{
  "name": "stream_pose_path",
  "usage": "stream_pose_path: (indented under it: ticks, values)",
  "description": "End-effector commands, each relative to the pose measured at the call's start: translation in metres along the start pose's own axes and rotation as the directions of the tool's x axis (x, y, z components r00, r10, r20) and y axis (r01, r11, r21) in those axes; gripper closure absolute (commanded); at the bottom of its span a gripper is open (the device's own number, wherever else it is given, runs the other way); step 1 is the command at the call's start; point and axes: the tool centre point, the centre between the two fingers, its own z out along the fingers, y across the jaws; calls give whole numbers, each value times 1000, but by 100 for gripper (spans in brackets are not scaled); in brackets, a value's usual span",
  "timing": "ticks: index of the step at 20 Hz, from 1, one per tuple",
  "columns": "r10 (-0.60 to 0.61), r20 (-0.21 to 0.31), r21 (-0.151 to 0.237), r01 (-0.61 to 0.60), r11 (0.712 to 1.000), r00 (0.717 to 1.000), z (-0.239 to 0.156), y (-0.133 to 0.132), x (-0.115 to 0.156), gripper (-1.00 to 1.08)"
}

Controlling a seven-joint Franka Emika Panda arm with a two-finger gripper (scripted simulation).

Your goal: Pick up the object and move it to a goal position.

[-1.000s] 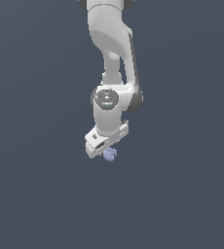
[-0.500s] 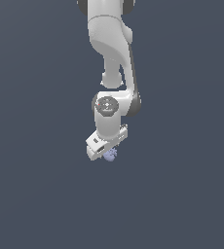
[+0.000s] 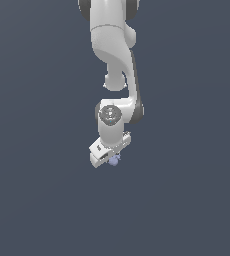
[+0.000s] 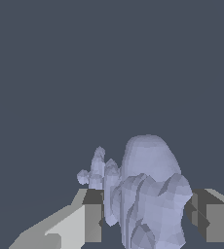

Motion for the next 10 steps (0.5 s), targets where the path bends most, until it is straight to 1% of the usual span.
stream_pose_path:
  ticks: [1,10]
  values:
    - [0,0,0,0,1000,1000,0,0,0,108]
    - [0,0,0,0,1000,1000,-1,0,0,108]
